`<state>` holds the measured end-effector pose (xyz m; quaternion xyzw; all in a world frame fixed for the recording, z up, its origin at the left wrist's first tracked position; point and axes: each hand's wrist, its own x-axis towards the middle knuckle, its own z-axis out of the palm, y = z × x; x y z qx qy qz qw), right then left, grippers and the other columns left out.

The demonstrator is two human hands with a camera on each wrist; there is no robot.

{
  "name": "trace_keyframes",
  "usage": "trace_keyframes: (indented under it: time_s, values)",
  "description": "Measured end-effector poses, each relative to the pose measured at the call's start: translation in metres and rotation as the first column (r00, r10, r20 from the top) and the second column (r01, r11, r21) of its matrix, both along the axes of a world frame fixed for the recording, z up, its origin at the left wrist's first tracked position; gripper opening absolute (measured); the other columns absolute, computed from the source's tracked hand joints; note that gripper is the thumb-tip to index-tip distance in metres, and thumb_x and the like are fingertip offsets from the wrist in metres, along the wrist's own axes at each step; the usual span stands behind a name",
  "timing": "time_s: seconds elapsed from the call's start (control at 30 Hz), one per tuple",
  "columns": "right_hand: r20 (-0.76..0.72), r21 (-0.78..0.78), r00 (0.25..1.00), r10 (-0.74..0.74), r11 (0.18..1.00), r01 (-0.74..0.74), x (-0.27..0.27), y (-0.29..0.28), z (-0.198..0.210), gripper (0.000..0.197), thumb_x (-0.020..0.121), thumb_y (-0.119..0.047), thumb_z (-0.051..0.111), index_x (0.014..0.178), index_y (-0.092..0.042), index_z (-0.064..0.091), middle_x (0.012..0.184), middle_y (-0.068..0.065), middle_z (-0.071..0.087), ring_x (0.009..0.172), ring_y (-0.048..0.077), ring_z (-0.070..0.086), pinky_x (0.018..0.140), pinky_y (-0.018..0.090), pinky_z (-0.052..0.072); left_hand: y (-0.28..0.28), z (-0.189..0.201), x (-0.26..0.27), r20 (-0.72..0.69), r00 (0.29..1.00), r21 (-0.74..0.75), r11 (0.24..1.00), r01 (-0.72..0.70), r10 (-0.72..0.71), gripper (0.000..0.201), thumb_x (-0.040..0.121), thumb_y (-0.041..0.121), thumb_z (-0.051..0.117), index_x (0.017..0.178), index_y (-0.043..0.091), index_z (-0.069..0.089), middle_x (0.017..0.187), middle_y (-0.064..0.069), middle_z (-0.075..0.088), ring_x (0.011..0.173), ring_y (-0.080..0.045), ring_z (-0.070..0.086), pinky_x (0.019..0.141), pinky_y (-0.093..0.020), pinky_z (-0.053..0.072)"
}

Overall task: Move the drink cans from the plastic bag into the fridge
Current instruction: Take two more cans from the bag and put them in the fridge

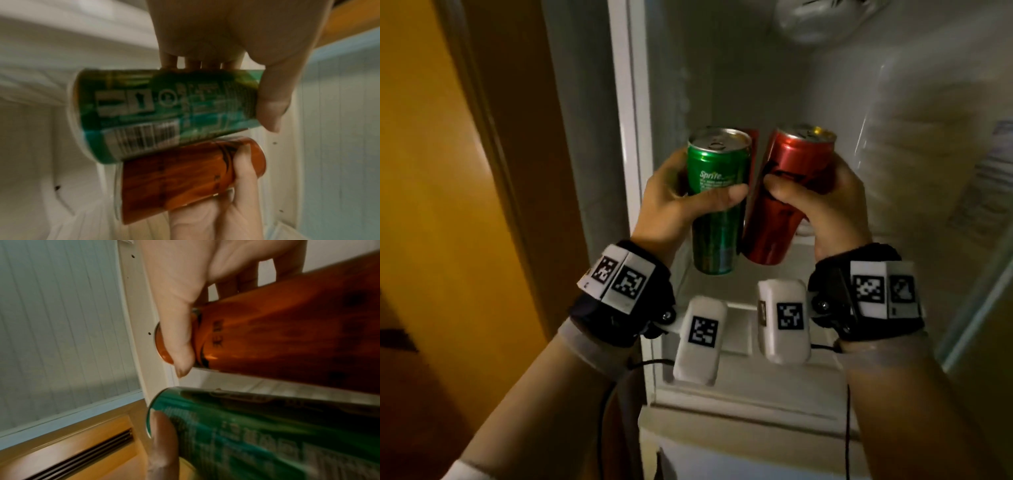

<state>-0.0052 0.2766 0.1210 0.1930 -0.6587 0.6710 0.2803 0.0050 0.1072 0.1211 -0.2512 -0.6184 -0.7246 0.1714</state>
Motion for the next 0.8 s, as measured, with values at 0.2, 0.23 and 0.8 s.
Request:
trace_keyframes:
  time_s: [0.2, 0.23, 0.8]
  values:
    - [0.071, 0.001, 0.995, -0.071, 0.997, 0.071, -0.097, 0.026, 0.015, 0.030, 0.060, -0.024, 0.082, 0.082, -0.032, 0.064, 0.085, -0.011, 0.069, 0.084, 0.005, 0.067, 0.077, 0.024, 0.051, 0.033, 0.015, -0.101, 0.066, 0.996, 0.076, 0.995, -0.058, 0.053, 0.031, 0.069, 0.005, 0.072, 0.098, 0.010, 0.063, 0.083, 0.000, 0.068, 0.072, -0.008, 0.067, 0.064, -0.019, 0.054]
    - [0.093, 0.002, 0.993, -0.077, 0.997, 0.077, -0.111, 0.027, 0.017, 0.029, 0.060, -0.025, 0.082, 0.081, -0.032, 0.063, 0.082, -0.012, 0.069, 0.081, 0.002, 0.067, 0.075, 0.023, 0.050, 0.037, 0.014, -0.117, 0.074, 0.995, 0.095, 0.993, -0.073, 0.066, 0.033, 0.069, 0.005, 0.072, 0.100, 0.009, 0.062, 0.085, -0.002, 0.068, 0.071, -0.007, 0.067, 0.063, -0.019, 0.054]
    - [0.373, 0.102, 0.927, 0.022, 0.993, -0.065, -0.219, 0.019, 0.005, 0.053, 0.072, -0.017, 0.074, 0.121, -0.018, 0.052, 0.105, -0.004, 0.060, 0.085, 0.004, 0.056, 0.068, 0.017, 0.044, 0.049, 0.000, -0.214, 0.288, 0.953, 0.006, 0.995, -0.101, 0.095, 0.031, 0.063, 0.019, 0.079, 0.089, 0.031, 0.065, 0.106, -0.007, 0.069, 0.102, -0.027, 0.066, 0.094, -0.054, 0.049]
